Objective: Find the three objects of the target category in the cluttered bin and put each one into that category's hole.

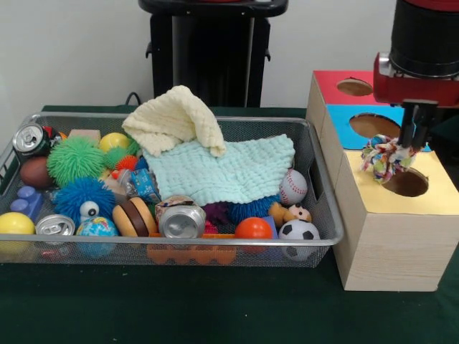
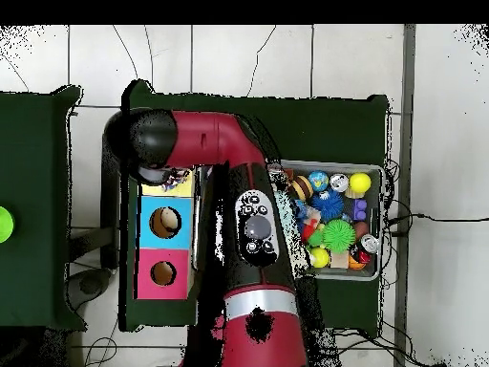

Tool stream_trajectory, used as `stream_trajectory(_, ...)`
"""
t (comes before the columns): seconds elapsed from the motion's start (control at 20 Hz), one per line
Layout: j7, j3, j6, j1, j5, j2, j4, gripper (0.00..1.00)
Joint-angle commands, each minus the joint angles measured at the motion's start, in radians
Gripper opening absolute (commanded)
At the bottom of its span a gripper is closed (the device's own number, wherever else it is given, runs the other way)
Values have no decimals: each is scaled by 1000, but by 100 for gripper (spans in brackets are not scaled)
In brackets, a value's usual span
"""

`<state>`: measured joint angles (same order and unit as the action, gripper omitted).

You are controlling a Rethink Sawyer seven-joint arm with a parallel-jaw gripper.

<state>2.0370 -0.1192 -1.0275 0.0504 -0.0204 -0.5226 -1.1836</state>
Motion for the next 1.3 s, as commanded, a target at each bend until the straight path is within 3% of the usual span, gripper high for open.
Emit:
stream_trajectory(0.05, 295, 44, 21, -23, -31, 91, 48, 0)
stream_trajectory(0.5, 283, 46, 90, -32, -38, 117, 44, 0)
stream_trajectory(0.9, 229, 44, 210, -14, -31, 95, -38, 0)
stream_trajectory(1.3, 272, 122, 305, -45, -6, 82, -64, 0)
